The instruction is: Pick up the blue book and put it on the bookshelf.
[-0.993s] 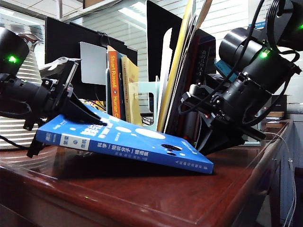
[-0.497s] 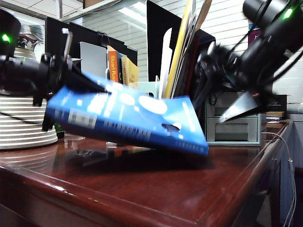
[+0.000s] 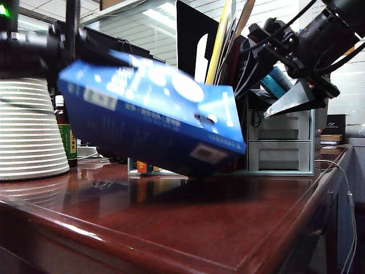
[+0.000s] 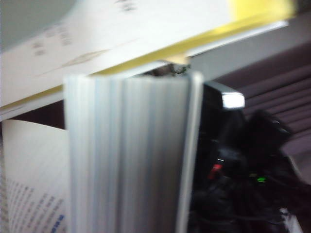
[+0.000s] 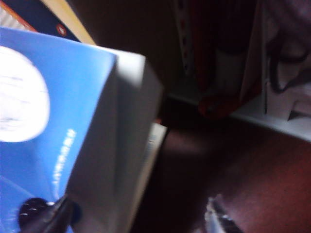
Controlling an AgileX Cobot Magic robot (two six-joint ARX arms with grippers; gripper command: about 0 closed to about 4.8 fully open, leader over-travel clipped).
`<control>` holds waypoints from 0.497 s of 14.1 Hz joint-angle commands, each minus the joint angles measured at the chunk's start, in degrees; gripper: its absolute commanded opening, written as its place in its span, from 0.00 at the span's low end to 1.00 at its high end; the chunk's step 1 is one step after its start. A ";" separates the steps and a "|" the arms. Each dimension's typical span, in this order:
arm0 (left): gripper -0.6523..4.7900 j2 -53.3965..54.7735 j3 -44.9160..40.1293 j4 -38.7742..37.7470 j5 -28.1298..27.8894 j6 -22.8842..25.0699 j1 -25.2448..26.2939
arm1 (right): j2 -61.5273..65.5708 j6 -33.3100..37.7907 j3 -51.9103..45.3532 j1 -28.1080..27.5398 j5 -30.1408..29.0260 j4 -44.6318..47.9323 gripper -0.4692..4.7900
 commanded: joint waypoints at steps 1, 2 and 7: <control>0.11 -1.92 1.01 4.66 3.37 -4.66 -0.52 | -1.18 0.90 0.50 0.52 -3.52 1.46 1.00; 0.11 -1.95 1.01 4.57 3.37 -5.25 -0.55 | -1.55 1.49 0.52 0.52 -3.26 1.46 1.00; 0.34 -1.92 0.94 -12.92 0.81 5.27 -0.57 | -1.62 1.49 0.52 0.52 -4.17 1.03 1.00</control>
